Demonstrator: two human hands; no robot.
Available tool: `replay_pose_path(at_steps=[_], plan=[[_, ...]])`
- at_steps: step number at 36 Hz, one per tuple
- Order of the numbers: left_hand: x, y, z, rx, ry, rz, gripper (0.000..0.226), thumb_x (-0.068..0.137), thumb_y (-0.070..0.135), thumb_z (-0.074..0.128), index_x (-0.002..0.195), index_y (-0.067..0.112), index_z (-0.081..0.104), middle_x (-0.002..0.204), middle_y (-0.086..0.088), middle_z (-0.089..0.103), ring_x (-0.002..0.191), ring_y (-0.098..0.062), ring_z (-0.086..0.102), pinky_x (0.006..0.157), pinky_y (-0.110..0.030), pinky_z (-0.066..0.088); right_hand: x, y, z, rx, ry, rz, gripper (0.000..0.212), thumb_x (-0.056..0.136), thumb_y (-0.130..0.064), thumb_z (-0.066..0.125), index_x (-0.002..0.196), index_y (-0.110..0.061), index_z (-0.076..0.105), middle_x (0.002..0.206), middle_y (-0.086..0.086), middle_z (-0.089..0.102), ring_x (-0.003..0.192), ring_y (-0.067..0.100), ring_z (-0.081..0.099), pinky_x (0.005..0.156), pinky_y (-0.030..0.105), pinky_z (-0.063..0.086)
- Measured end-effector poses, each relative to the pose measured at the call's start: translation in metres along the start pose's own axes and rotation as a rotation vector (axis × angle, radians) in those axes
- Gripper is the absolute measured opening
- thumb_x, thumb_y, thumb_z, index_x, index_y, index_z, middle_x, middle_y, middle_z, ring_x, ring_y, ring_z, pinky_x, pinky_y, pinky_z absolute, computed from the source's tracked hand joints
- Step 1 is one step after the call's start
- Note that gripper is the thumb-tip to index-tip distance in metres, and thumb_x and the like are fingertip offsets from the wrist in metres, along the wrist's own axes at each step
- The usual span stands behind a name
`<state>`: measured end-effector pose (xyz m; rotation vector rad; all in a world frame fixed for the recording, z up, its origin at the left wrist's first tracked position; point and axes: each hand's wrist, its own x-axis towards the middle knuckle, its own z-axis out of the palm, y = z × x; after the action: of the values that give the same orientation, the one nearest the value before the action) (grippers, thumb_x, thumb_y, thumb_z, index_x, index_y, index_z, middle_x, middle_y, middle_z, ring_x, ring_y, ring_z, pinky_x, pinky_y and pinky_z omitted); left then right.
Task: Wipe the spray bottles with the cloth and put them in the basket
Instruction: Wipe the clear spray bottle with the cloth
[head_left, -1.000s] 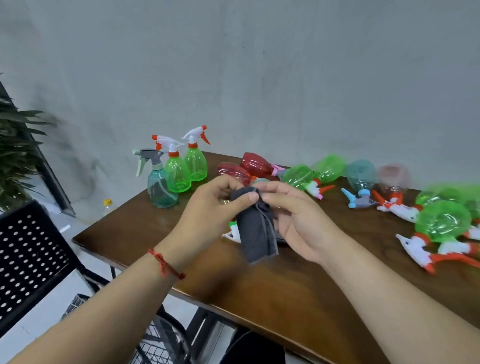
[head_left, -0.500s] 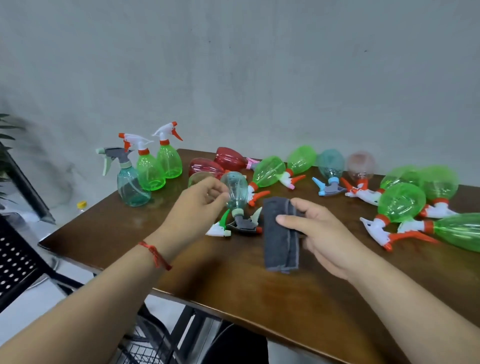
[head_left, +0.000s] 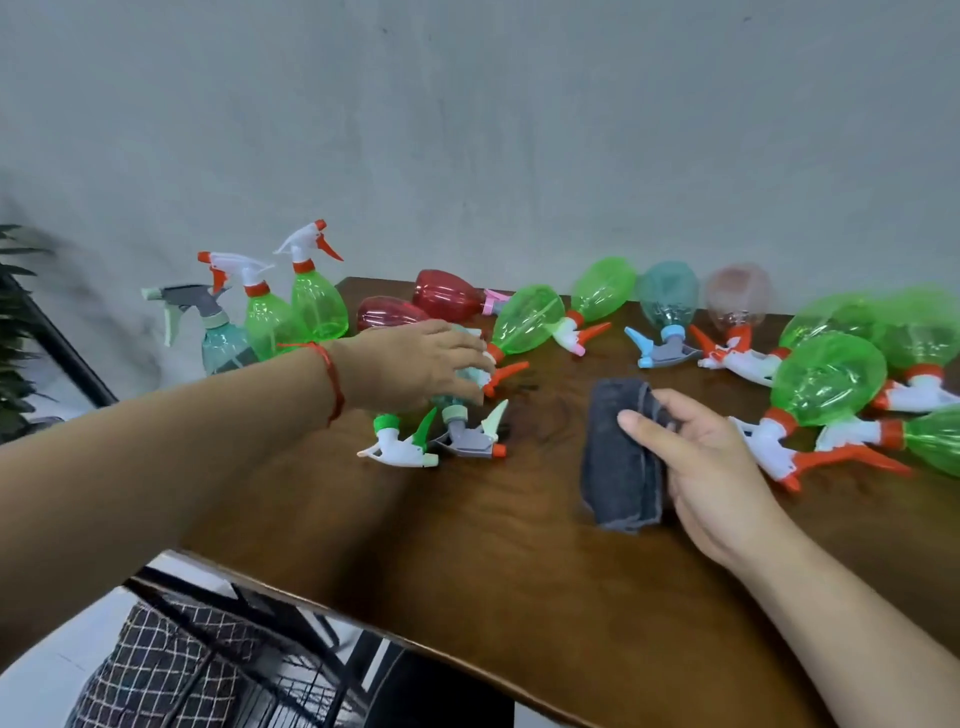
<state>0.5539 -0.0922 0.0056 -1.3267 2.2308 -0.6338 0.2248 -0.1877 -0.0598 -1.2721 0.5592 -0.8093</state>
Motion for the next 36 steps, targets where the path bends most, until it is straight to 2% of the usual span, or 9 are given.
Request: replay_pose_path(at_steps=[5, 9, 13, 18, 22, 26, 30, 33, 36], plan=[[0.011, 0.007, 0.002, -0.029, -0.057, 0.084, 0.063, 0.067, 0.011, 0.090, 0.122, 0.036, 0.074, 0.147, -0.003, 0.064, 0.141, -0.030, 0.056, 0.114, -0.053, 0.046, 0.004, -0.003, -0.003, 0.011, 0.000, 0.001, 0.020, 0.098, -0.011, 0.068, 0.116, -0.013, 0.076, 0.115, 0.015, 0.078, 0.108, 0.030, 0.074, 0.100, 0.051, 0.056], [0.011, 0.005, 0.006, -0.114, 0.159, 0.000, 0.036, 0.085, 0.021, 0.085, 0.118, 0.031, 0.077, 0.132, -0.001, 0.069, 0.129, -0.031, 0.064, 0.113, -0.048, 0.040, 0.004, -0.005, -0.005, 0.004, 0.005, -0.009, 0.020, 0.099, -0.010, 0.067, 0.117, -0.013, 0.076, 0.114, 0.014, 0.078, 0.110, 0.031, 0.074, 0.101, 0.051, 0.057], [0.015, 0.003, -0.004, -0.413, 0.359, -0.279, 0.039, 0.085, 0.029, 0.091, 0.120, 0.020, 0.077, 0.126, -0.001, 0.071, 0.122, -0.025, 0.063, 0.105, -0.043, 0.049, 0.004, -0.007, -0.007, -0.004, 0.012, -0.036, 0.018, 0.099, -0.009, 0.067, 0.115, -0.013, 0.076, 0.113, 0.015, 0.078, 0.105, 0.027, 0.074, 0.100, 0.049, 0.056], [0.039, 0.024, -0.039, -1.032, 0.571, -0.688, 0.023, 0.090, 0.038, 0.086, 0.110, 0.031, 0.076, 0.112, 0.015, 0.074, 0.106, -0.003, 0.066, 0.091, -0.013, 0.046, 0.005, -0.015, -0.012, 0.059, 0.045, -0.081, 0.022, 0.099, -0.008, 0.067, 0.118, -0.012, 0.075, 0.112, 0.012, 0.079, 0.105, 0.024, 0.074, 0.093, 0.040, 0.060], [0.063, 0.049, -0.045, -1.366, 0.582, -0.753, 0.030, 0.092, 0.033, 0.086, 0.120, 0.026, 0.080, 0.115, 0.012, 0.080, 0.111, -0.010, 0.074, 0.105, -0.037, 0.056, 0.006, -0.020, -0.018, 0.101, 0.089, -0.111, 0.023, 0.098, -0.006, 0.066, 0.119, -0.011, 0.075, 0.112, 0.011, 0.078, 0.104, 0.023, 0.073, 0.101, 0.046, 0.057], [0.081, 0.071, -0.045, -1.491, 0.610, -0.756, 0.022, 0.094, 0.022, 0.084, 0.116, 0.024, 0.081, 0.108, 0.016, 0.081, 0.104, -0.002, 0.074, 0.098, -0.025, 0.055, 0.008, -0.020, -0.024, 0.093, 0.117, -0.111, 0.021, 0.099, -0.006, 0.066, 0.118, -0.011, 0.075, 0.112, 0.011, 0.078, 0.104, 0.022, 0.073, 0.104, 0.051, 0.056], [0.090, 0.083, -0.037, -1.544, 0.631, -0.800, 0.039, 0.093, 0.032, 0.085, 0.130, 0.034, 0.072, 0.128, 0.012, 0.075, 0.124, -0.009, 0.069, 0.112, -0.044, 0.054, 0.012, -0.019, -0.027, 0.110, 0.137, -0.104, 0.023, 0.099, -0.007, 0.067, 0.121, -0.009, 0.074, 0.115, 0.013, 0.078, 0.107, 0.024, 0.073, 0.107, 0.053, 0.054], [0.086, 0.096, -0.032, -1.562, 0.619, -0.793, 0.073, 0.088, 0.033, 0.090, 0.150, 0.041, 0.050, 0.147, 0.021, 0.060, 0.137, -0.001, 0.057, 0.116, -0.037, 0.049, 0.013, -0.018, -0.028, 0.099, 0.138, -0.106, 0.023, 0.099, -0.007, 0.067, 0.120, -0.009, 0.074, 0.115, 0.014, 0.078, 0.107, 0.024, 0.073, 0.106, 0.053, 0.054], [0.078, 0.116, -0.022, -1.500, 0.678, -0.866, 0.088, 0.083, 0.032, 0.093, 0.152, 0.040, 0.040, 0.152, 0.026, 0.049, 0.140, 0.009, 0.047, 0.120, -0.030, 0.043, 0.013, -0.017, -0.029, 0.089, 0.144, -0.109, 0.023, 0.099, -0.006, 0.067, 0.121, -0.008, 0.074, 0.114, 0.013, 0.078, 0.107, 0.024, 0.073, 0.105, 0.053, 0.055]])
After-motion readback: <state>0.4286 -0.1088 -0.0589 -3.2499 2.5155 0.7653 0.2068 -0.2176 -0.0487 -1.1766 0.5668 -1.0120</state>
